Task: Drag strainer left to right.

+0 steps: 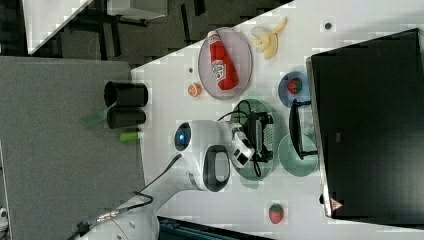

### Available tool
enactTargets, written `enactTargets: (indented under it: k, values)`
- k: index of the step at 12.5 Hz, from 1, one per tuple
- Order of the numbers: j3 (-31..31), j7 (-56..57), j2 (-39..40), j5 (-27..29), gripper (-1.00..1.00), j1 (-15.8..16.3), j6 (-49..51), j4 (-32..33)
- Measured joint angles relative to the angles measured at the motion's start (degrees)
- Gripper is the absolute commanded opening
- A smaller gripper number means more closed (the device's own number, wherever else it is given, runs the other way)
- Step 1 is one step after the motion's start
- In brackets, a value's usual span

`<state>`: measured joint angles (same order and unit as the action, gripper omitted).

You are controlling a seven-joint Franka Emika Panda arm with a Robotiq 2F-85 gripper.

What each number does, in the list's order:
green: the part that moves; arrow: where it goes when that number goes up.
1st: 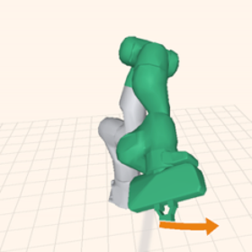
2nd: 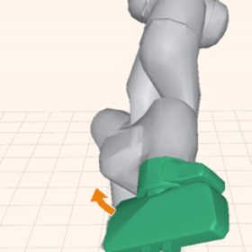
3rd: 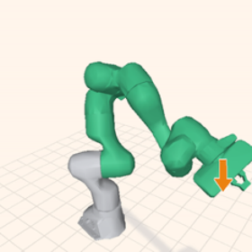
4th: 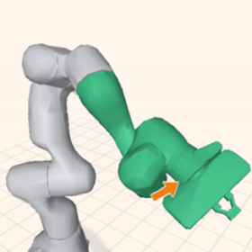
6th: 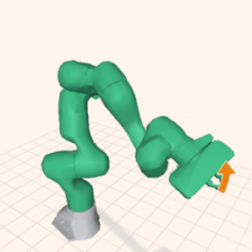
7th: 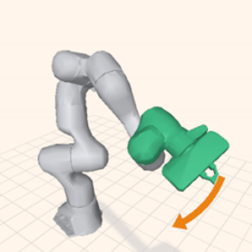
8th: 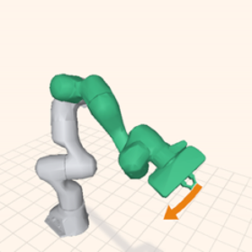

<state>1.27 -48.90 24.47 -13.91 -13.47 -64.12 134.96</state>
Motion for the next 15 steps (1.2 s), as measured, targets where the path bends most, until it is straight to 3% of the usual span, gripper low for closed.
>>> enactTargets:
  k: [3,7,11,15]
  values:
    - [2.38,4.53,-2.24,1.42,1.00,-1.22,0.67,0.22]
    - [6.52,18.91,-15.48,0.72,1.00,-0.24,13.15,-0.56]
    - [9.43,24.97,-26.93,2.17,1.00,1.12,39.11,-15.55]
    - [9.46,34.20,-33.77,12.16,1.00,0.41,53.60,-29.38]
